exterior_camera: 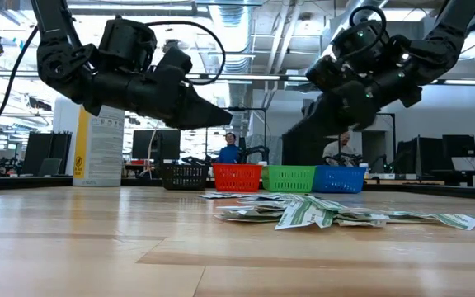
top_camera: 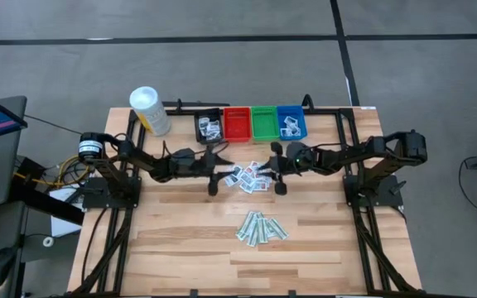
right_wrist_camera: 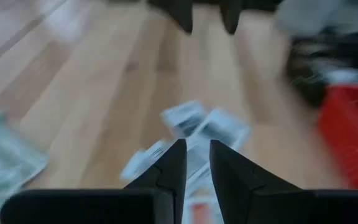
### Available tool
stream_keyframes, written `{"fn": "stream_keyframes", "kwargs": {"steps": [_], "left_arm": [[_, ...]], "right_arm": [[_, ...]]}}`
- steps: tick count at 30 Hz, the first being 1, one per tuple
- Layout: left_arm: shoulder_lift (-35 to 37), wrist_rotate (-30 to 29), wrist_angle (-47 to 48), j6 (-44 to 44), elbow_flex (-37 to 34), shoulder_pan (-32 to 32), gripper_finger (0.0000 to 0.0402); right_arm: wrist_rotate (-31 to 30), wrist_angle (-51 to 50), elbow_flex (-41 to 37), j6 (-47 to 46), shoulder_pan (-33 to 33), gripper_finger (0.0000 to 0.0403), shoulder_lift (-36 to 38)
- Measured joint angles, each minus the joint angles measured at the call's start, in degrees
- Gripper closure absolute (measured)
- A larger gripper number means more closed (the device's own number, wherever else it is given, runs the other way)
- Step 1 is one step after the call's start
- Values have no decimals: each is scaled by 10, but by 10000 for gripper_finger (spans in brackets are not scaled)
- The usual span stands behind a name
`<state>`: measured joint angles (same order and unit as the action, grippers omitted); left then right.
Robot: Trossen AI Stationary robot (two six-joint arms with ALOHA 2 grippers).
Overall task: Pick & Place First Aid Supplies
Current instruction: Put the black towelette pack into the black bin
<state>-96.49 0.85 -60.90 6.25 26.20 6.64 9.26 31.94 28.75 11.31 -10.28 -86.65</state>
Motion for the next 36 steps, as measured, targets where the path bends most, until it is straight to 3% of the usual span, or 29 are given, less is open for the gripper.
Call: {"fn": "stream_keyframes", "kwargs": {"steps": [5, 13, 23, 29, 36], "left_arm": [[0, -22, -13, 48, 0, 22, 257], [0, -13, -10, 11, 0, 47, 257], [0, -13, -8, 8, 0, 51, 257], [0, 1, 14, 7, 0, 50, 257], [0, 1, 41, -5, 0, 50, 257]], "right_arm": [[-6, 43, 0, -42, -26, 338, 0], [-6, 26, 0, -69, -38, 338, 0], [-4, 23, 0, -109, -28, 338, 0], [-4, -28, 0, -119, -2, 338, -2], [-23, 38, 0, -116, 34, 338, -68]]}}
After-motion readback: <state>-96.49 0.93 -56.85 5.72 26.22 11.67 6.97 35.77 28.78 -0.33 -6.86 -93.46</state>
